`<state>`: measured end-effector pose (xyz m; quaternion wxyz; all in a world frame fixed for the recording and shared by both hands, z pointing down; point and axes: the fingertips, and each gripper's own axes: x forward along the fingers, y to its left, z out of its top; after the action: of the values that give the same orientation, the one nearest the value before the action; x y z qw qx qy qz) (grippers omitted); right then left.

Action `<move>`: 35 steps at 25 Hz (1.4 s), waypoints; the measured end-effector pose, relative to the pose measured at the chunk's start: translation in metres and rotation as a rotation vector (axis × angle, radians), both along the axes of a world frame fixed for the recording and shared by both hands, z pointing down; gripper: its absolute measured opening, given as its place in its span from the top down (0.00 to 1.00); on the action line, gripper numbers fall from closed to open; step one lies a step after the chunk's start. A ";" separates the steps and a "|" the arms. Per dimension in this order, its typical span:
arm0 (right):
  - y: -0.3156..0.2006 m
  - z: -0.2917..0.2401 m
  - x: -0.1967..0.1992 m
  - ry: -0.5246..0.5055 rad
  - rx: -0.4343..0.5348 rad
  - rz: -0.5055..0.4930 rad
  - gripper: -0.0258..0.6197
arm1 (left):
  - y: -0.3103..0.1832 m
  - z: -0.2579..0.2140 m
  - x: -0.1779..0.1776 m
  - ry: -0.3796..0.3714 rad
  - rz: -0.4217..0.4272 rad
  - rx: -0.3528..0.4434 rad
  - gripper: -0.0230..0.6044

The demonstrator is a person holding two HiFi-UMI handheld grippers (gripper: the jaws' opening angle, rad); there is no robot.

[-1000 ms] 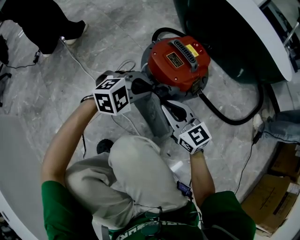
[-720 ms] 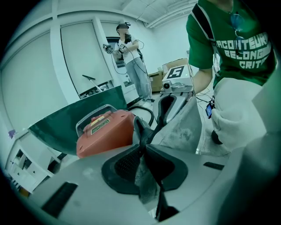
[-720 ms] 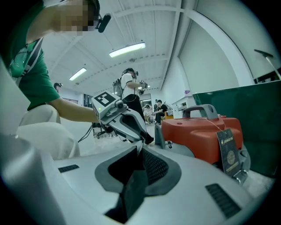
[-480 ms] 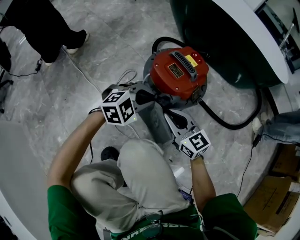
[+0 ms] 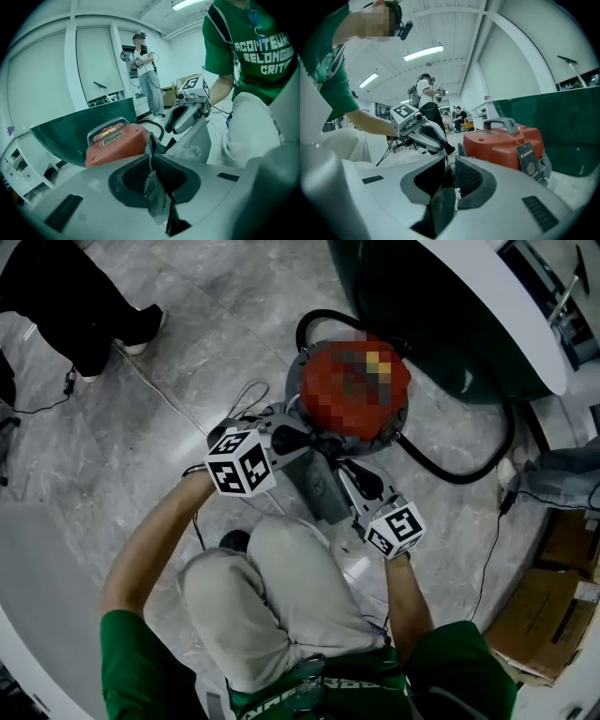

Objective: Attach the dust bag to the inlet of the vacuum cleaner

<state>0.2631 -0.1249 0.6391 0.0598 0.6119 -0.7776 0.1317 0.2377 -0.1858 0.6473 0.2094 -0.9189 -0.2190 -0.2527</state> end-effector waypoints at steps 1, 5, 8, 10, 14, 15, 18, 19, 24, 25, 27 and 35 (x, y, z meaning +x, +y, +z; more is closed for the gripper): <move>0.001 -0.011 0.001 -0.002 -0.002 0.022 0.87 | 0.000 -0.008 -0.002 -0.006 0.006 -0.013 0.91; -0.001 -0.067 -0.001 0.021 -0.034 0.081 0.87 | 0.003 -0.058 -0.013 -0.030 0.013 -0.086 0.91; -0.001 -0.115 -0.011 0.016 -0.080 0.100 0.88 | 0.008 -0.109 -0.023 -0.041 -0.015 -0.143 0.91; -0.002 -0.153 -0.019 0.012 -0.103 0.105 0.88 | 0.009 -0.148 -0.031 -0.045 -0.055 -0.179 0.91; -0.010 -0.243 -0.027 -0.002 -0.132 0.101 0.90 | 0.006 -0.233 -0.044 -0.046 -0.160 -0.246 0.91; -0.012 -0.269 -0.027 -0.005 -0.133 0.094 0.91 | 0.006 -0.256 -0.044 -0.039 -0.195 -0.267 0.91; -0.015 -0.351 -0.031 -0.014 -0.121 0.074 0.92 | 0.011 -0.326 -0.050 -0.010 -0.295 -0.327 0.91; -0.014 -0.377 -0.032 -0.021 -0.115 0.070 0.93 | 0.014 -0.348 -0.054 -0.002 -0.323 -0.336 0.91; -0.007 -0.483 -0.037 -0.037 -0.101 0.040 0.94 | 0.026 -0.449 -0.065 0.047 -0.457 -0.381 0.91; -0.003 -0.499 -0.037 -0.030 -0.101 0.033 0.94 | 0.029 -0.469 -0.067 0.066 -0.487 -0.382 0.91; 0.005 -0.528 -0.038 -0.009 -0.098 0.022 0.95 | 0.036 -0.503 -0.070 0.103 -0.547 -0.374 0.91; 0.034 -0.613 -0.030 0.015 -0.051 0.045 0.95 | 0.067 -0.592 -0.070 0.216 -0.692 -0.403 0.92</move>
<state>0.2329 -0.0909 0.0265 0.0782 0.6285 -0.7595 0.1485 0.1681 -0.1184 0.0551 -0.0501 -0.9821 0.0811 -0.1624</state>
